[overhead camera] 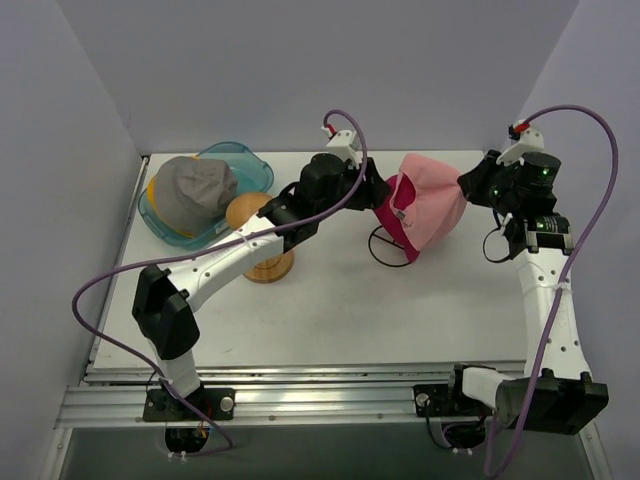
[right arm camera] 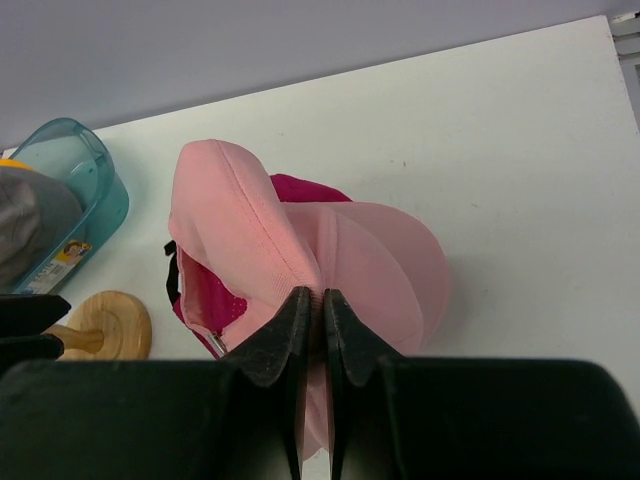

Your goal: Stack the hats

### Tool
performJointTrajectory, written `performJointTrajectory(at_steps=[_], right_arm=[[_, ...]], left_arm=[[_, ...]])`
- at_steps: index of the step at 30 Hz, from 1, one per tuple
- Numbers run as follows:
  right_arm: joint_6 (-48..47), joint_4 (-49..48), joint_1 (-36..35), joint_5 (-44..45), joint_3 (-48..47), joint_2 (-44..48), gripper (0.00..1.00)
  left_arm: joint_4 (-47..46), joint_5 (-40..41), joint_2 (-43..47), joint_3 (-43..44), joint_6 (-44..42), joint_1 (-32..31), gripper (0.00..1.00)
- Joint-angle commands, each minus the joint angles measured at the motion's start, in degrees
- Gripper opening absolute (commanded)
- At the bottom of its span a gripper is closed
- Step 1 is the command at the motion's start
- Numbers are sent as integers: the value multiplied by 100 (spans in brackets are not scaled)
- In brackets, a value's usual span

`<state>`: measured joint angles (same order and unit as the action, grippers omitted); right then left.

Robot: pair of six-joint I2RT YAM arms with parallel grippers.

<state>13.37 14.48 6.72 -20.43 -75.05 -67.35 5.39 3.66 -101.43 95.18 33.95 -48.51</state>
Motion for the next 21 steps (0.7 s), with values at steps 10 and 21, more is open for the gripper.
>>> performJointTrajectory(at_steps=[10,21], right_arm=[[307,-657,49,-84,385,214,0],[474,-833,57,-163,649,354,0]], left_arm=[[1051,328,-1089,1583,-618,-273,56],[1255,741,-1397,1873,-750,-282,56]])
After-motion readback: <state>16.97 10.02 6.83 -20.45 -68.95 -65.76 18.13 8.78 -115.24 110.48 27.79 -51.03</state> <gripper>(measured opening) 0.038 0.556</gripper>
